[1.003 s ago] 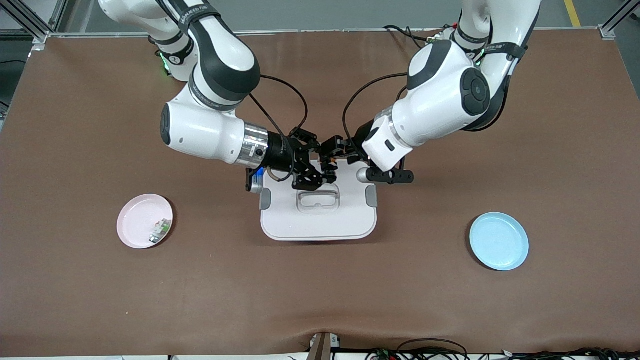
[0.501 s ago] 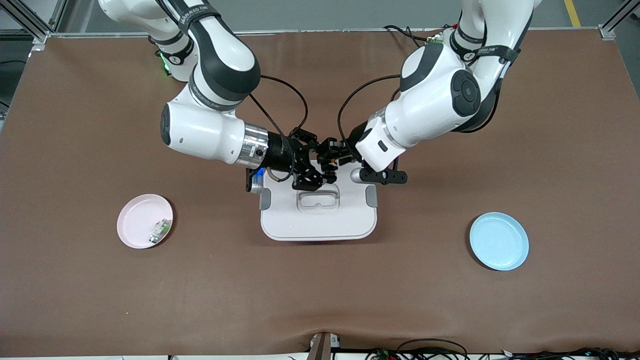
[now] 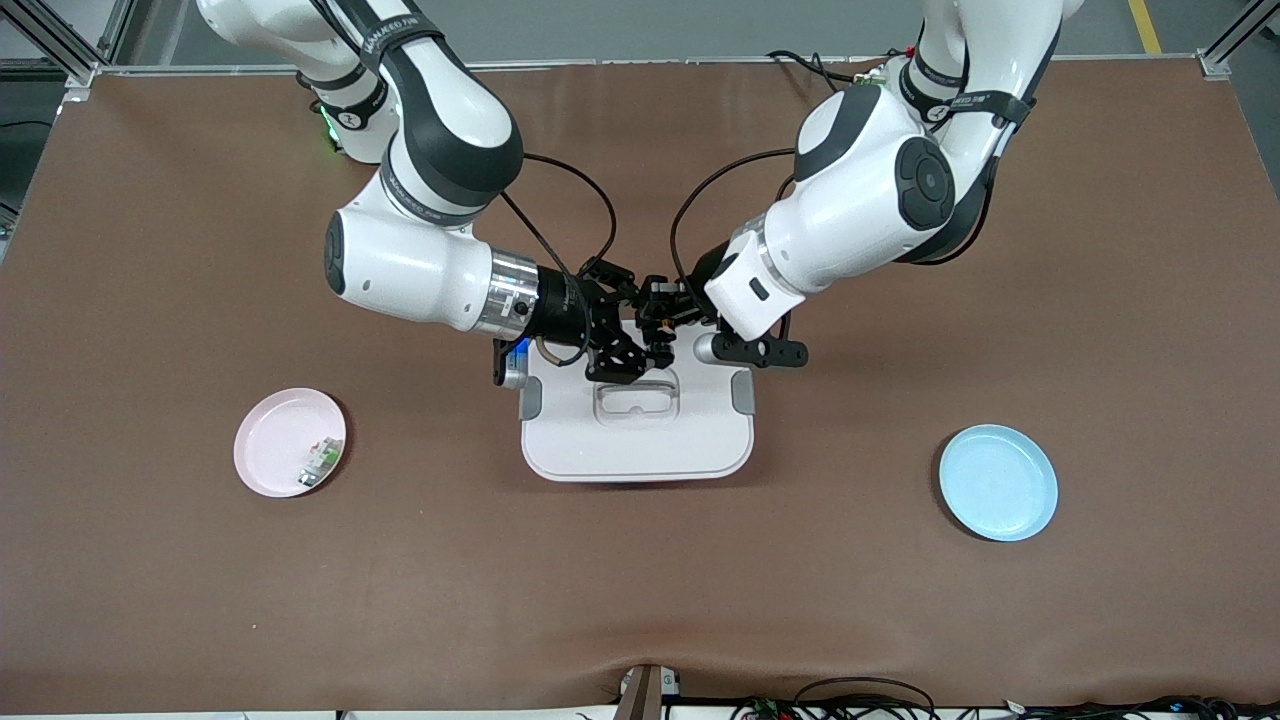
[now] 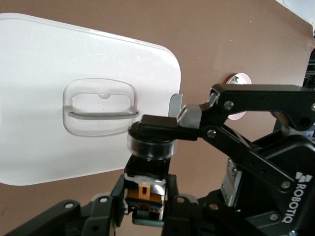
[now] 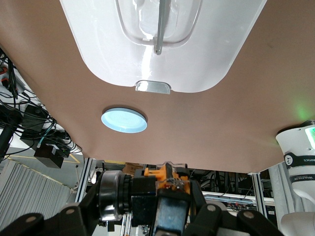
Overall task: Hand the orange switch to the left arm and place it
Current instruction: 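Close the left gripper on the switch held by the right gripper, then open the right gripper and pull back while the left gripper carries switch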
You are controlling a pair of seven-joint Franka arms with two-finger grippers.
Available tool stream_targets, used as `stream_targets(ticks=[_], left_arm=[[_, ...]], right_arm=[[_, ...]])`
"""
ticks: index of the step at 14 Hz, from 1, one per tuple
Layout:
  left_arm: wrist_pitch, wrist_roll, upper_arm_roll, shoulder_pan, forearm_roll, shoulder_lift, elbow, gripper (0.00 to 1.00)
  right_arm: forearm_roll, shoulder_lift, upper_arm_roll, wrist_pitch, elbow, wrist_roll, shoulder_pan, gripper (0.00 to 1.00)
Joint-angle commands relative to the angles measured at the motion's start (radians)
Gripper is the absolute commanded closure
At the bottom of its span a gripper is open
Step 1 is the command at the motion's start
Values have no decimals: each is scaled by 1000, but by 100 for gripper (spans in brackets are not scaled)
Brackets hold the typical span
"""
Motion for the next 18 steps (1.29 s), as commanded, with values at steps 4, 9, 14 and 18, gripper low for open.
stream_targets(ticks=[4,9,14,18], left_arm=[[9,-20,4,-3,0,7,7,100],[7,-16,6,1,3,5,10,100],[4,-16,6,10,5,4,10,100],[-20,-14,9,18,66,-2,5,100]], right_arm=[[8,8,-9,4,21,2,10,73],[10,8,-9,3,21,-1,4,23],[10,5,-11,-2,28,1,-5,0],[10,-3,-12,-32,27,1,-34,0]])
